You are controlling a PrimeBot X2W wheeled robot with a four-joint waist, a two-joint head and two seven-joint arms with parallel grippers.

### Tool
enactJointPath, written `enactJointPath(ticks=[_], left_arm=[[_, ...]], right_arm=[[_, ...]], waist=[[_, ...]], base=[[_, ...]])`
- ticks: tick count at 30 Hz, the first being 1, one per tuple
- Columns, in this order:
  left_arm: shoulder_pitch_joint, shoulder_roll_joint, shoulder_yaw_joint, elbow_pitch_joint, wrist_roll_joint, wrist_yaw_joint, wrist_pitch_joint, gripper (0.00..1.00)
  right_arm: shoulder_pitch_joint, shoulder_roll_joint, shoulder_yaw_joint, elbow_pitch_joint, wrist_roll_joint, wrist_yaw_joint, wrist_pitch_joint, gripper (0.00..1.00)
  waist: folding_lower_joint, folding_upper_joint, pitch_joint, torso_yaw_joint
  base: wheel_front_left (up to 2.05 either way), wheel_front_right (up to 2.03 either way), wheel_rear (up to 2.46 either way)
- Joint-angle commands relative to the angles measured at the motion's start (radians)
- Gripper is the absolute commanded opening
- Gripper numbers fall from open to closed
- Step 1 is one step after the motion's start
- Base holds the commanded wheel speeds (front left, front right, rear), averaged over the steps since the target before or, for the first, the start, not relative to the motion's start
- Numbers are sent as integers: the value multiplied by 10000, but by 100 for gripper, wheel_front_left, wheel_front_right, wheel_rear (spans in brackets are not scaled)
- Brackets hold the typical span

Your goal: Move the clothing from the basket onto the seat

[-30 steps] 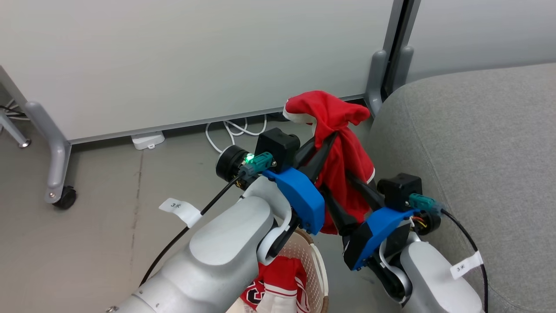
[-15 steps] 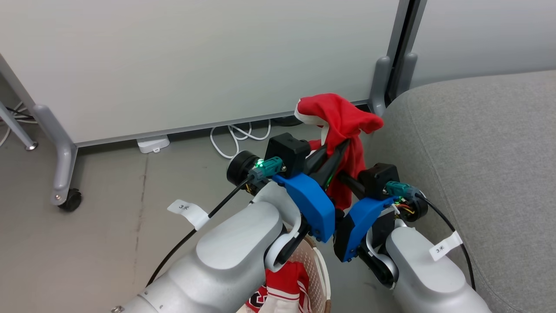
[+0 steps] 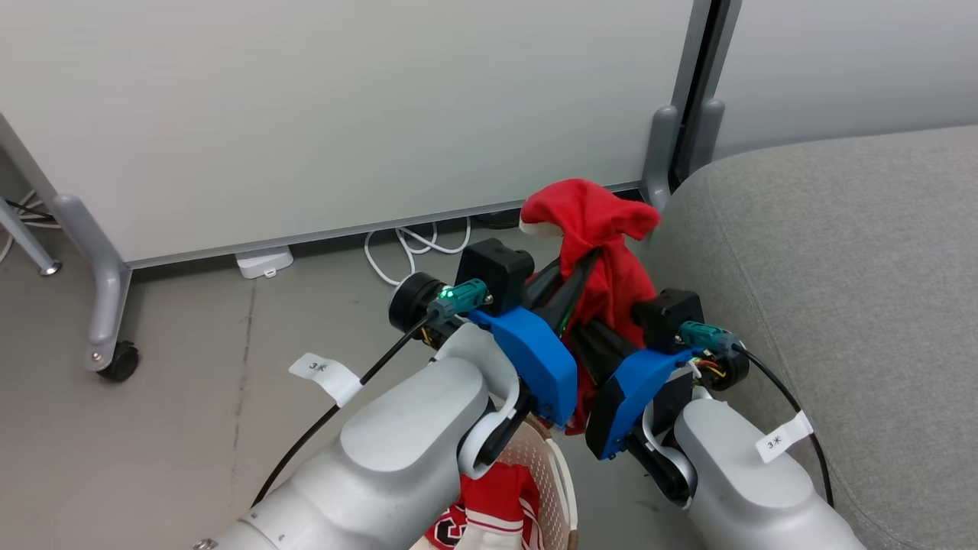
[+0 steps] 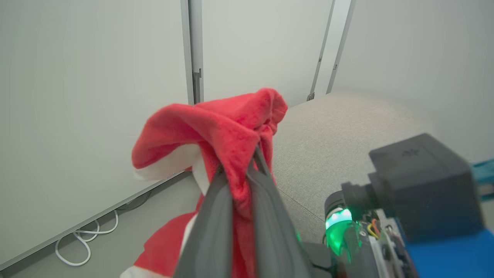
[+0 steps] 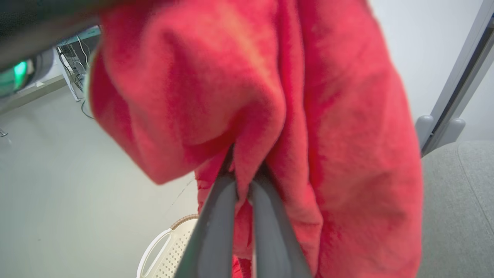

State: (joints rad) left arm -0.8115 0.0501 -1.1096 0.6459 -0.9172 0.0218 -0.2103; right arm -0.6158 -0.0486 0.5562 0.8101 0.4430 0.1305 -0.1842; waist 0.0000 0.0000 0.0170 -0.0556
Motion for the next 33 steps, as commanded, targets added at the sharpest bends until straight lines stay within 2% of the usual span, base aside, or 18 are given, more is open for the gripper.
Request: enactJointPath(ticks=[1,8,9,10,11,19,25,28,33], left_arm=[[-93,10,41,73,-52,45,-58,0],[-116,13,50,432,-14,27,-152,2],[-112,13,48,480,-22,26,-164,30],[-110,13,45,517,-25,19,-175,53],[-118,21,42,563,-5,36,-190,100],[79,172,132,758,34,-6,-344,100],[521,556,485,470,176,37,-520,100],[913,856,909,7,402,114,-557,100],[2147,1459,2285,-1570,1404,358,-559,100]], right_arm=[[-200,-32,38,25,59,5,-53,0],[-185,-30,165,101,204,5,-161,0],[-198,-30,159,117,225,5,-175,0],[-211,-32,151,135,234,5,-198,0],[-221,-32,141,147,242,5,-208,0],[-202,-32,75,216,245,5,-274,0],[-193,-32,-29,244,154,5,-327,0],[-109,-32,-167,199,100,5,-383,0],[111,-32,-509,1,-140,5,-423,0]], waist=[[0,0,6,-18],[0,0,7,-42],[0,0,13,-39],[0,0,16,-35],[0,0,17,-30],[0,0,65,2],[0,0,75,-3],[0,0,92,5],[0,0,169,26]], base=[[0,0,0],[0,0,0],[0,0,0],[0,0,0],[0,0,0],[0,0,0],[0,0,0],[0,0,0],[0,0,0]])
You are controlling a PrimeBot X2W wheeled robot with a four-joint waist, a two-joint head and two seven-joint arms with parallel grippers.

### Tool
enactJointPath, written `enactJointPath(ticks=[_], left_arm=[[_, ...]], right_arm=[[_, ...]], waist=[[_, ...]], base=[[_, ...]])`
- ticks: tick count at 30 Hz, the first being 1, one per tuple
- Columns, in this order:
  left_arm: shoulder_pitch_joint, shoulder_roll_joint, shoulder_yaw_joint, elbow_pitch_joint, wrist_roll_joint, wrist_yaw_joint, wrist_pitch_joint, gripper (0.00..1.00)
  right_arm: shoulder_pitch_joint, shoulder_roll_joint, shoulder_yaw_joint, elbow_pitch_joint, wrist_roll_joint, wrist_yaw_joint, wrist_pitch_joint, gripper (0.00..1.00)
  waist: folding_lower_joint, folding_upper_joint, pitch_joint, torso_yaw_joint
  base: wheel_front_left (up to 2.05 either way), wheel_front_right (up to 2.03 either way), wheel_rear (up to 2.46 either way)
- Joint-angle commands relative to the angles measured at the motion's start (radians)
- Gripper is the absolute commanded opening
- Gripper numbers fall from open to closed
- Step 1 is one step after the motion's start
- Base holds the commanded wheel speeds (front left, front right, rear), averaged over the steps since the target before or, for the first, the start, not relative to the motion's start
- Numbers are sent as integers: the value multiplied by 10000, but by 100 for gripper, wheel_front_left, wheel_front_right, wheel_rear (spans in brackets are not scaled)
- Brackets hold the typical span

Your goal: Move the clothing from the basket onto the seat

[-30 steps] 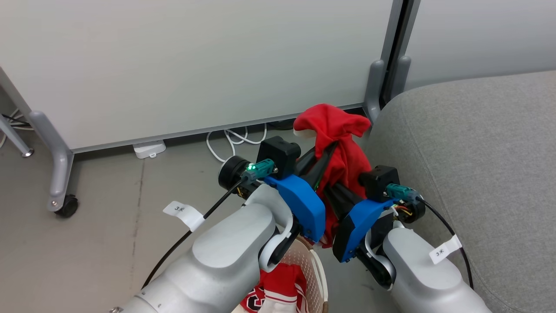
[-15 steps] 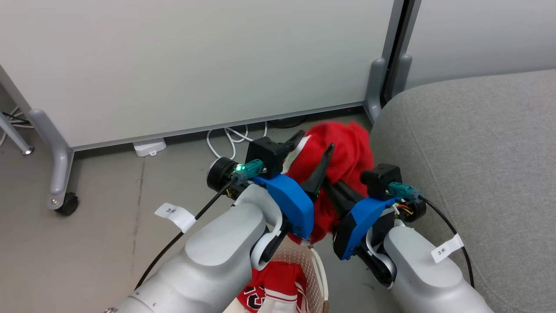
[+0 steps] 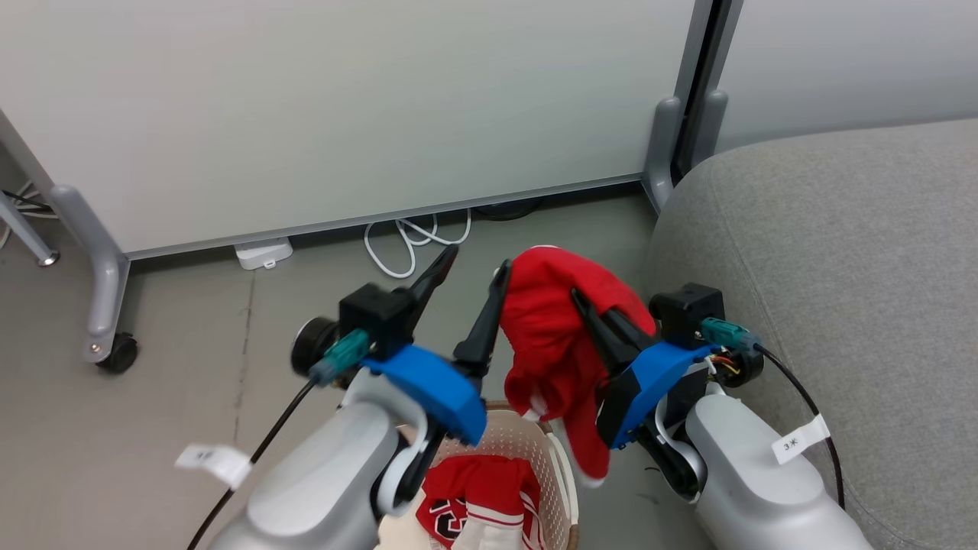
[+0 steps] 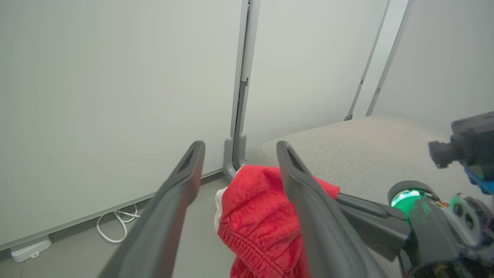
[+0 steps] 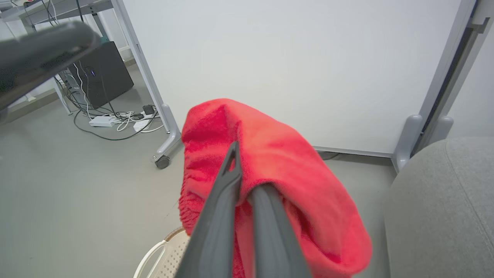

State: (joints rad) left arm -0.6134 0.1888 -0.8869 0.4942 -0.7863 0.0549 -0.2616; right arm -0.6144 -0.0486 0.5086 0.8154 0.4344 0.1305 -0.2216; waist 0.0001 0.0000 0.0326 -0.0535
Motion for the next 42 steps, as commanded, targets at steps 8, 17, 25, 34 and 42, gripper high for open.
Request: enactJointPath(ticks=[8,17,25,34,42], left_arm=[[2363,601,2081,-1779,1898,-34,-47,100],[4415,675,3897,-2207,3005,-484,-48,100],[5121,379,4817,-2064,3494,-814,-48,100],[5218,-7,5413,-1964,4072,-1250,-49,100],[5170,-247,5678,-1851,4421,-1515,-49,100]], right_arm=[[487,-32,-785,-694,-614,5,106,0],[1213,-31,-1473,-1701,-1207,5,701,0],[1808,-31,-1865,-2590,-1554,5,1169,0],[2348,-31,-2074,-3615,-1709,5,1575,0],[2692,-31,-2138,-4245,-1770,5,1836,0]], waist=[[-1,0,86,-201],[-1,0,54,-686],[-1,0,97,-1167],[-1,0,181,-2201],[-1,0,315,-3331]], base=[[0,0,0],[0,0,0],[0,0,0],[0,0,0],[0,0,0]])
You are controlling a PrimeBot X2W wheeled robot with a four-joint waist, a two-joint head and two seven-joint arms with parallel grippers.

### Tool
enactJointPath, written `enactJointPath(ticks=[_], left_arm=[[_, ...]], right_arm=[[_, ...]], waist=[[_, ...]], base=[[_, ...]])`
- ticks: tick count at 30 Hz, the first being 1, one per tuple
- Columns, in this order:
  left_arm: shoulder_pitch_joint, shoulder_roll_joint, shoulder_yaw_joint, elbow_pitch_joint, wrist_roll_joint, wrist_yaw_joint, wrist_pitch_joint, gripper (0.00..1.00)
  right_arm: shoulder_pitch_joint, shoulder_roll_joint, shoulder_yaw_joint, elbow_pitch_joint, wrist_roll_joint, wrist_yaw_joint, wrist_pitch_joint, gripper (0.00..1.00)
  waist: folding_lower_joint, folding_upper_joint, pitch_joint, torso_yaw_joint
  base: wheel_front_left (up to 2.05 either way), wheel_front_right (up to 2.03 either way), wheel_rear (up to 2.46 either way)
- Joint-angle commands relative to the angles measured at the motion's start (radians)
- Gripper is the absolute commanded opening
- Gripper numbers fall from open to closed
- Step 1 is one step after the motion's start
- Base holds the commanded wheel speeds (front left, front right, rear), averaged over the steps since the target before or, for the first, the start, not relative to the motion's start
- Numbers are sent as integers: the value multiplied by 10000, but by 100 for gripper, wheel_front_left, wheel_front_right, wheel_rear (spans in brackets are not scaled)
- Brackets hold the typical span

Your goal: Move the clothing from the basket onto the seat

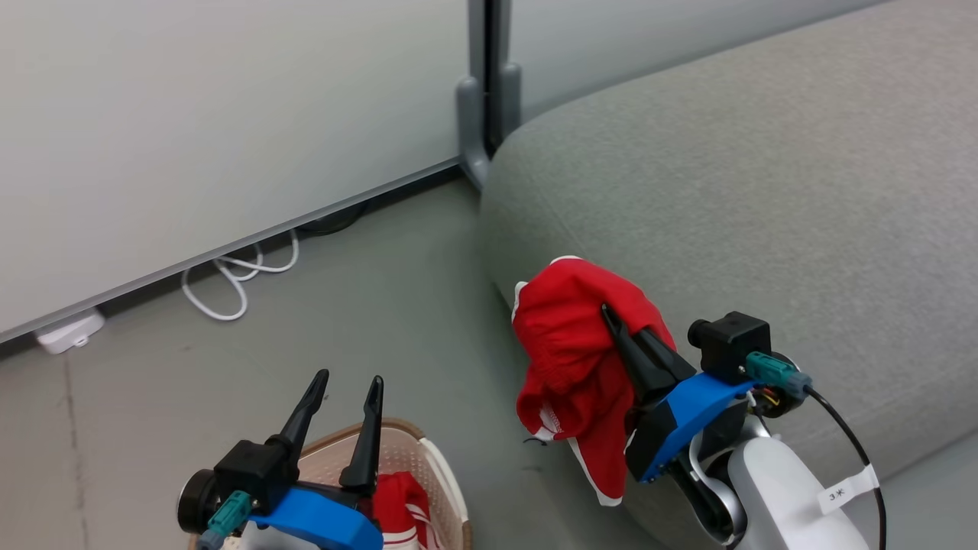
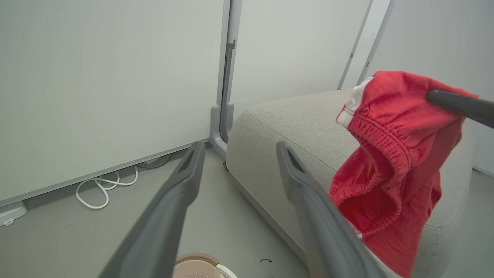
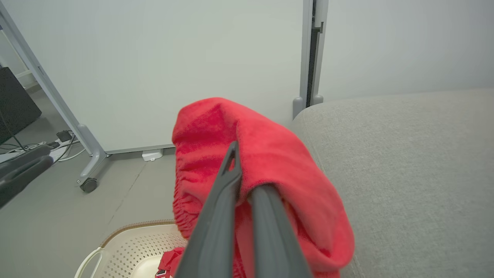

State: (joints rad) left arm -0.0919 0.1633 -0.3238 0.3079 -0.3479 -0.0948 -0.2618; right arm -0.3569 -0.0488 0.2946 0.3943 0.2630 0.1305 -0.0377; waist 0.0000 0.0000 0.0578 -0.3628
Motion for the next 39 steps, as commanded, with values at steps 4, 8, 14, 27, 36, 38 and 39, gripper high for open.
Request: enactJointPath(ticks=[4,8,14,27,36,38,39], left_arm=[[-128,-79,87,64,180,-94,-47,100],[-192,-156,139,88,286,-168,-49,100],[-283,-229,183,133,413,-256,-47,100],[-730,-194,80,-126,586,-344,-48,100],[-1618,283,-305,-708,832,-378,-39,100],[-1894,423,-393,-921,881,-372,-5,100],[-2037,485,-446,-1041,889,-374,23,100]], right_arm=[[290,-29,-128,-278,-95,5,55,0],[448,-27,-237,-494,-88,5,112,0],[610,-26,-464,-718,-132,5,148,0],[-1056,-18,-2255,-408,-270,5,41,0],[-4142,-725,-4796,571,-300,5,0,0],[-4838,-1191,-5175,791,-286,5,-18,0],[-5177,-1405,-5373,841,-299,5,-87,0]], waist=[[0,0,128,-688],[0,0,186,-969],[0,0,241,-1048],[0,0,1101,-435],[0,0,2864,229],[0,0,3343,405],[0,0,3586,499]], base=[[0,0,0],[0,0,0],[0,0,0],[0,0,0],[0,0,0],[0,0,0],[0,0,0]])
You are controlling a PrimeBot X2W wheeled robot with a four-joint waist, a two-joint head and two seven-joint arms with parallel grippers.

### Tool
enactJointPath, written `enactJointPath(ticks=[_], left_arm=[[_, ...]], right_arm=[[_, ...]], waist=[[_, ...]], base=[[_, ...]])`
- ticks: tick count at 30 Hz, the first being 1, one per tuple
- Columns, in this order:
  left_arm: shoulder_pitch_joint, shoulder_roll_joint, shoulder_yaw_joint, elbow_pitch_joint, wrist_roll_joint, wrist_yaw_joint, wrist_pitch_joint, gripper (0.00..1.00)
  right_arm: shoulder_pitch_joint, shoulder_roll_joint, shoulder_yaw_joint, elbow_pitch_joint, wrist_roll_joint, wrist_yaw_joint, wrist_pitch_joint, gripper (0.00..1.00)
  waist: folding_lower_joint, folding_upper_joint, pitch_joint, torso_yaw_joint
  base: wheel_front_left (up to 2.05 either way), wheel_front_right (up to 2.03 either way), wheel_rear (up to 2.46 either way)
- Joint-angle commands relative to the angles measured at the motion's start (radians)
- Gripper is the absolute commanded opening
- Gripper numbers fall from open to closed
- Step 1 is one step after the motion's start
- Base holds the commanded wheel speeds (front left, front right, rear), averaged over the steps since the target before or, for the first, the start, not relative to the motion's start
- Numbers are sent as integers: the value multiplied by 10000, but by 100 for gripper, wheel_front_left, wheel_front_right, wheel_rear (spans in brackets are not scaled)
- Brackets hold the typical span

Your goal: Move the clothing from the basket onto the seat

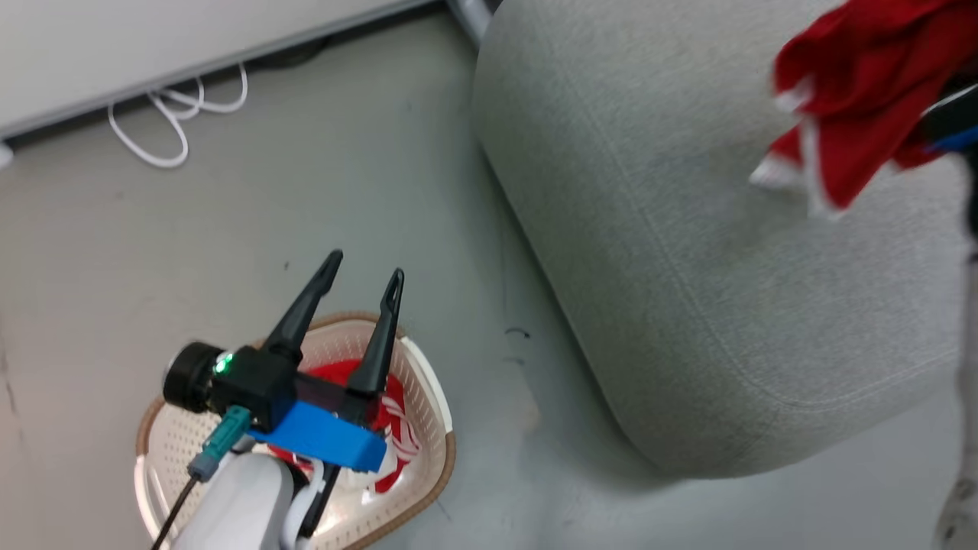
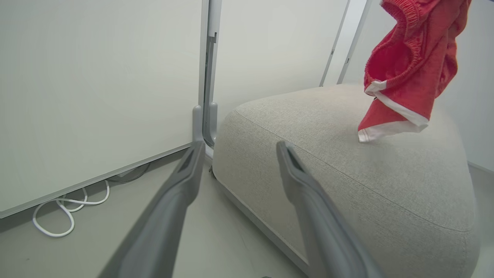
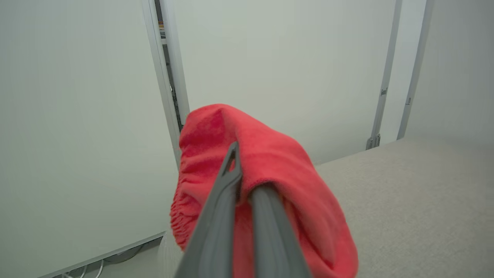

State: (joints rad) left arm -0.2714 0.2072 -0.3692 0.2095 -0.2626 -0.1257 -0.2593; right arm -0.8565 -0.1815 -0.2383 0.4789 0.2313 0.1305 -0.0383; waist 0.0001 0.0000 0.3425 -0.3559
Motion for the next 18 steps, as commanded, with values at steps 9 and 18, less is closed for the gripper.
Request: enactJointPath(ticks=[9,18], left_arm=[[-1018,550,-429,-1212,350,-70,255,100],[-1278,901,-749,-2389,630,-72,490,100]], right_arm=[[-2158,-1478,-1892,740,-91,5,-748,0],[-2393,-1534,-3049,2655,-890,5,-1173,0]], waist=[[-1,0,2716,1043],[-1,0,3967,1158]], base=[[0,0,0],[0,0,0]])
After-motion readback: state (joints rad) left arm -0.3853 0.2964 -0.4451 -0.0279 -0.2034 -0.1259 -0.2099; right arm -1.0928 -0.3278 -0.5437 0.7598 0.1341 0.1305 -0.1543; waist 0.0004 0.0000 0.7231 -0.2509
